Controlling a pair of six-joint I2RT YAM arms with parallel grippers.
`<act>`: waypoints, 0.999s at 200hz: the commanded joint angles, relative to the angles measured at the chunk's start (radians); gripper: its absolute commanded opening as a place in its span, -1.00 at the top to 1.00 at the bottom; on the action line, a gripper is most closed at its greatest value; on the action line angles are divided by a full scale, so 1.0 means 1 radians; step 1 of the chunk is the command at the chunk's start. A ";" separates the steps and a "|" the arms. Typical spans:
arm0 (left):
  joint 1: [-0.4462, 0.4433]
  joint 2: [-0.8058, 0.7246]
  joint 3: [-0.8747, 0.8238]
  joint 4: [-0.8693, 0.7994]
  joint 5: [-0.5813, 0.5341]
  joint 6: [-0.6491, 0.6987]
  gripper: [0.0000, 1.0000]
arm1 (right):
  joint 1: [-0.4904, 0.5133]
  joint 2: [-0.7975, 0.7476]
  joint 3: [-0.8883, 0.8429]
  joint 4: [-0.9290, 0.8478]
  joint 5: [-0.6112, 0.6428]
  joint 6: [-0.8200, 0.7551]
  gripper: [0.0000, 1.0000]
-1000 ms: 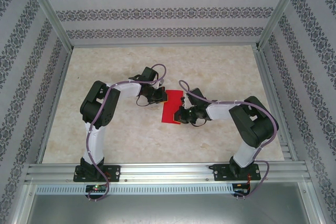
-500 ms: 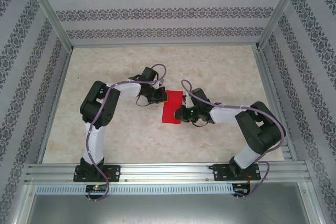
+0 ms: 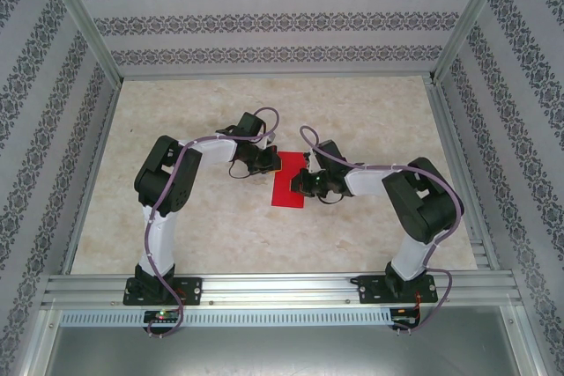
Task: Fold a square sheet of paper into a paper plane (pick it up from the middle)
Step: First fold in half a square sheet of paper at the center of the table.
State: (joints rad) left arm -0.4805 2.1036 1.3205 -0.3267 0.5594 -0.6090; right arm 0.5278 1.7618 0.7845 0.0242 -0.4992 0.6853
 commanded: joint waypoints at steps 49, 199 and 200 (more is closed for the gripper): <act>-0.014 0.097 -0.080 -0.202 -0.203 0.010 1.00 | 0.001 -0.048 -0.159 -0.025 -0.053 -0.042 0.88; -0.011 0.012 0.132 -0.239 -0.139 0.018 0.83 | 0.157 -0.005 -0.106 0.126 0.098 0.172 0.89; -0.010 0.010 0.137 -0.240 -0.140 0.017 0.83 | 0.159 -0.003 -0.103 0.127 0.101 0.173 0.89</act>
State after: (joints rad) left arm -0.4877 2.1033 1.3888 -0.4286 0.5076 -0.6025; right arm 0.6304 1.6855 0.6350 0.1219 -0.4992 0.7670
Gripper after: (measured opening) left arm 0.062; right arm 0.057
